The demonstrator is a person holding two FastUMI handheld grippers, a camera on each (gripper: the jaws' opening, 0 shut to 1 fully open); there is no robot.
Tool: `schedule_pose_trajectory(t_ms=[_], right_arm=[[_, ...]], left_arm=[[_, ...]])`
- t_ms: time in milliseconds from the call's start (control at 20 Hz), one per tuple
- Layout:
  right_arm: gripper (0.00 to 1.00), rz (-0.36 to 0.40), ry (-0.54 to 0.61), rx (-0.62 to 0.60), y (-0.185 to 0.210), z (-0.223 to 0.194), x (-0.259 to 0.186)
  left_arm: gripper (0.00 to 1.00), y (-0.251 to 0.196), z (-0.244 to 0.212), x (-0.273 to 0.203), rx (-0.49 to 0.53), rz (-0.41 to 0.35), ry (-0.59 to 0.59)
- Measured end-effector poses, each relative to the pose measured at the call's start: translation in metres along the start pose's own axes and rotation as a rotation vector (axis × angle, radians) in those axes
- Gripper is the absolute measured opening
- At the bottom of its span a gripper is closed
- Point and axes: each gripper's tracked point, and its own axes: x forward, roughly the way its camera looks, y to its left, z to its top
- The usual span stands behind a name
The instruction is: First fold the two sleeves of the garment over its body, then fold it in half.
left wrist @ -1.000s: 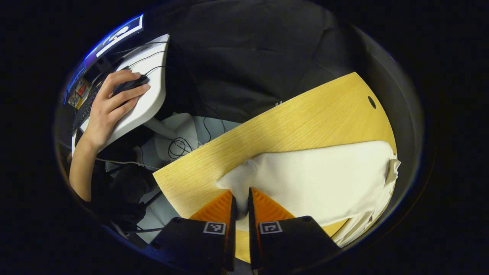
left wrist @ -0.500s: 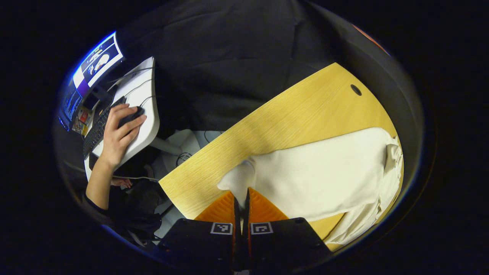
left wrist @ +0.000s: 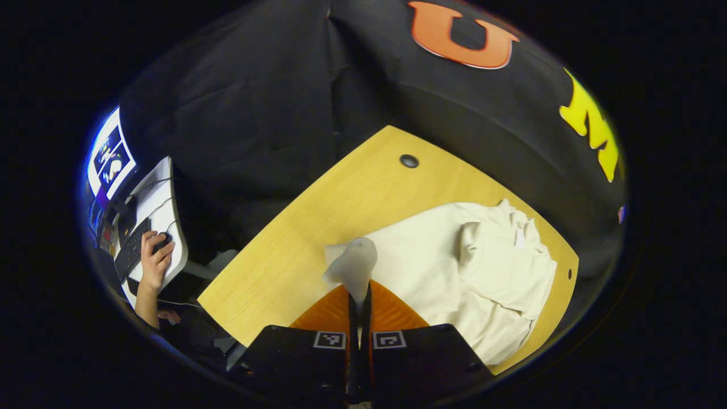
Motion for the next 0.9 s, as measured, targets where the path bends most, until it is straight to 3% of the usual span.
schedule_pose_trajectory(t_ms=[150,300,750,900], right_arm=[[0.95,-0.018,-0.078,-0.043,-0.013,0.018,-0.012],[0.95,-0.005,-0.069,-0.052,-0.020,0.013,-0.020],[0.94,-0.061,-0.059,-0.091,-0.077,0.004,-0.035],[0.94,-0.062,-0.038,-0.113,-0.090,-0.006,-0.041]], left_arm=[[0.03,-0.085,0.024,-0.010,0.079,-0.083,-0.076],[0.04,-0.173,0.040,-0.009,0.147,-0.176,-0.145],[0.03,-0.382,0.001,-0.002,0.357,-0.335,-0.092],[0.03,-0.439,-0.028,0.018,0.437,-0.337,-0.019]])
